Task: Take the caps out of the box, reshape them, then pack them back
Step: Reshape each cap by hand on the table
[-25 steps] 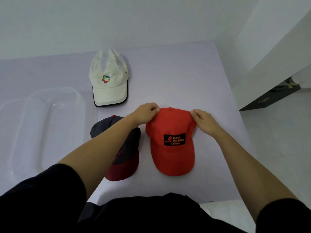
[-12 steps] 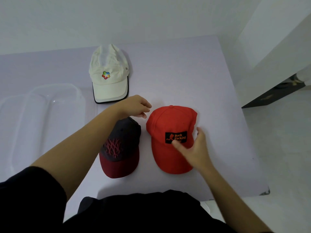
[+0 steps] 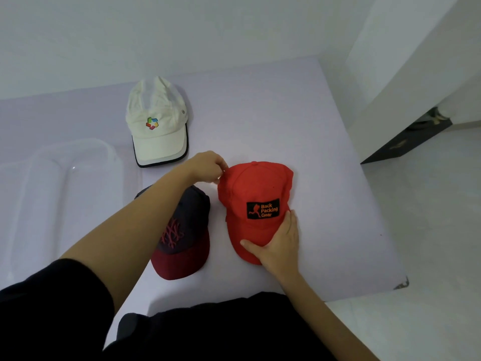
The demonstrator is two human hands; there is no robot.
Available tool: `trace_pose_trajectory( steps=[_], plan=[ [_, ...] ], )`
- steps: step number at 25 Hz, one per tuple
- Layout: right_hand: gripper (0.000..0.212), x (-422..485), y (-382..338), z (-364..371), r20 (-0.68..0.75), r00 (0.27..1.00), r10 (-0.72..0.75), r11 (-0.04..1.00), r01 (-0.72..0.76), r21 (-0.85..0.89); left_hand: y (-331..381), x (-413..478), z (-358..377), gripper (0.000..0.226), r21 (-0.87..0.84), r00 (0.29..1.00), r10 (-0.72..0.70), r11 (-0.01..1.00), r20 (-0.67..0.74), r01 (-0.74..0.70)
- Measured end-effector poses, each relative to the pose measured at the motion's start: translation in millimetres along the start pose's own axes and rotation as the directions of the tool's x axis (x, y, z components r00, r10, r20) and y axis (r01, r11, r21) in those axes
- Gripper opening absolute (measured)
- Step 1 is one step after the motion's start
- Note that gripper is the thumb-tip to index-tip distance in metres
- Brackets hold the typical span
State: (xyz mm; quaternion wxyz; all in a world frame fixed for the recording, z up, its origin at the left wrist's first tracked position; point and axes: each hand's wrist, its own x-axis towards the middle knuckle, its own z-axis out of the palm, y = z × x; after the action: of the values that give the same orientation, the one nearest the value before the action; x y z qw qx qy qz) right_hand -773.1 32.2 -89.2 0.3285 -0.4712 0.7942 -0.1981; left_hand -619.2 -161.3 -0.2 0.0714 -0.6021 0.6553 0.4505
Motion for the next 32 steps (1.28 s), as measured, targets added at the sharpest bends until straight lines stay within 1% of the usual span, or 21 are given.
trace_pose_trajectory(
  steps=[2,3,4,5,6,8,10,12,14,16,19,21,23,25,27,29,30,32],
  plan=[
    [0.138,0.0,0.5,-0.3,-0.002,1.0,0.002,1.0,-0.002,0.002,21.1,2.4,-6.4,0.036,0.061,0.985,0.068,0.996,-0.161,-0.058],
    [0.138,-0.3,0.2,-0.9,-0.007,1.0,0.005,1.0,-0.005,-0.003,33.8,4.8,-6.9,0.034,0.053,0.974,0.113,0.993,-0.197,-0.105],
    [0.139,-0.5,0.5,-1.2,-0.012,1.0,0.007,1.0,-0.007,-0.014,47.3,8.3,-5.2,0.033,0.019,0.971,0.153,0.988,-0.183,-0.153],
    [0.138,-0.9,0.7,-1.7,-0.012,1.0,0.006,1.0,-0.006,-0.03,59.6,12.5,-1.5,0.034,-0.007,0.974,0.185,0.982,-0.129,-0.187],
    [0.138,-1.6,0.9,-1.5,-0.014,1.0,0.005,0.999,-0.006,-0.045,71.0,17.8,4.8,0.036,0.013,0.977,0.204,0.979,-0.061,-0.204],
    [0.137,-2.8,2.1,-1.0,-0.025,1.0,0.006,0.998,-0.008,-0.065,90.7,31.2,22.2,0.047,0.174,0.978,0.201,0.962,0.063,-0.209],
    [0.138,-1.9,3.1,-0.8,-0.022,1.0,0.01,0.996,-0.012,-0.084,105.8,41.3,41.0,0.057,0.363,0.975,0.174,0.907,0.136,-0.212],
    [0.138,-1.8,3.1,-1.4,-0.024,1.0,0.011,0.994,-0.014,-0.108,117.4,51.7,53.9,0.055,0.474,0.97,0.179,0.848,0.163,-0.236],
    [0.138,-2.1,1.5,0.5,-0.029,1.0,-0.001,0.992,-0.002,-0.124,118.4,59.0,57.7,0.047,0.512,0.975,0.178,0.829,0.135,-0.222],
    [0.138,-2.2,2.1,3.9,-0.031,1.0,-0.006,0.992,0.002,-0.125,108.6,65.6,58.2,0.041,0.488,0.986,0.148,0.856,0.078,-0.168],
    [0.137,-1.9,3.5,6.2,-0.031,0.999,-0.009,0.991,0.004,-0.135,101.9,63.2,55.6,0.035,0.361,0.99,0.14,0.924,-0.018,-0.124],
    [0.138,0.4,4.9,7.1,-0.018,1.0,-0.01,0.99,0.008,-0.138,106.5,56.9,43.1,0.035,0.254,0.976,0.192,0.954,-0.1,-0.162],
    [0.141,-0.5,3.2,6.1,0.015,1.0,-0.004,0.993,0.006,-0.12,109.0,44.7,18.8,0.039,0.173,0.942,0.274,0.955,-0.192,-0.242],
    [0.141,-2.2,-4.3,-1.9,0.02,1.0,-0.011,0.998,0.012,-0.066,97.7,30.1,-9.1,0.037,0.073,0.921,0.293,0.956,-0.257,-0.284],
    [0.131,3.3,-14.5,-20.1,-0.042,0.999,-0.03,0.997,0.033,0.068,76.1,19.6,-34.2,0.033,-0.029,0.923,0.265,0.958,-0.28,-0.284],
    [0.113,15.7,-35.2,-43.6,-0.116,0.989,-0.092,0.971,0.115,0.211,45.7,7.3,-54.8,0.03,-0.055,0.916,0.227,0.964,-0.33,-0.259],
    [0.103,26.9,-47.9,-55.5,-0.134,0.983,-0.127,0.954,0.158,0.255,30.7,2.8,-62.6,0.029,-0.072,0.913,0.197,0.969,-0.358,-0.237],
    [0.087,53.3,-78.5,-72.8,-0.115,0.97,-0.216,0.936,0.239,0.257,1.1,-7.7,-74.3,0.027,-0.112,0.905,0.131,0.975,-0.404,-0.191]
  ],
)
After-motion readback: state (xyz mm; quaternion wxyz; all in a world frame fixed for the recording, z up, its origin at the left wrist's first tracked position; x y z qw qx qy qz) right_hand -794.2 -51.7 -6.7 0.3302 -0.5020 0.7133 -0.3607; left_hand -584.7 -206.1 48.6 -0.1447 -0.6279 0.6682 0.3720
